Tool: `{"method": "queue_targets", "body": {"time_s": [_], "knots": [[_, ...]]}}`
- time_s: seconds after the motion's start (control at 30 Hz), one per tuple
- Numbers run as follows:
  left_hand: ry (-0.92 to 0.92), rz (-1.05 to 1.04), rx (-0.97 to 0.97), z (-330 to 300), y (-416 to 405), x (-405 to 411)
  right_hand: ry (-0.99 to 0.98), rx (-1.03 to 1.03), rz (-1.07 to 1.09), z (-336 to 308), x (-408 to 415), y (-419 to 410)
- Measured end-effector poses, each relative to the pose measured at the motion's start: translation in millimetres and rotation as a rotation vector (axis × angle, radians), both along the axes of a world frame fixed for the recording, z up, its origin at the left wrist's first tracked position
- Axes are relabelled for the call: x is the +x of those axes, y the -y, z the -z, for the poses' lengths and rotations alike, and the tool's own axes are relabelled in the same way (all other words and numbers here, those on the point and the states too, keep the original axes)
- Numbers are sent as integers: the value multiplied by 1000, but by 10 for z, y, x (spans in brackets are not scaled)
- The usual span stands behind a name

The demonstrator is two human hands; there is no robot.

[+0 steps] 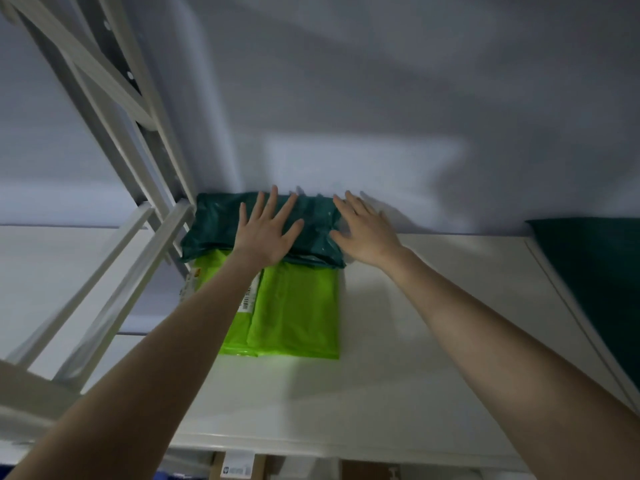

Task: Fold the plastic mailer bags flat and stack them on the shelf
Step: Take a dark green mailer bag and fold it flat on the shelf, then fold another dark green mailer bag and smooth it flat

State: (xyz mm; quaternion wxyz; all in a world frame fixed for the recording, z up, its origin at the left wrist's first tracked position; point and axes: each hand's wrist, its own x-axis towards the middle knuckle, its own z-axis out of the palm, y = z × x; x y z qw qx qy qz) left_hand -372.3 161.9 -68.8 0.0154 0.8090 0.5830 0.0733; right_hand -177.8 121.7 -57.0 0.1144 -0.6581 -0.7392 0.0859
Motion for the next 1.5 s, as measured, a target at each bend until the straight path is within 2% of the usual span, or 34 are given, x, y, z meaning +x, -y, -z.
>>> {"method": "queue_targets", "body": {"time_s": [0.17,0.4,0.63,0.8,1.0,1.2,1.33,1.4,1.5], "knots": [[69,83,45,-70,278,500,-14,30,40,-79,470,367],[350,181,155,-197,835,1431,-25,100,150,-148,1388,1022],[450,274,101,-119,1400,2413,-28,141,316,-204,2495,1797],[464,311,0,26,1735,3069,-23,132,438,-147,3207,2348],[463,332,-217,274,2063,3698,-29,3,589,69,3925,2884],[384,325,-383,595,2240,4234,-61,-138,694,403,4434,3245],[300,306,-390,769,2308,4449,-63,-195,684,595,4584,3302],[339,281,-375,816,2310,4524,-76,-225,662,674,4607,3290],[538,204,-430,862,2244,4614,-88,-280,616,773,4590,3258]]}}
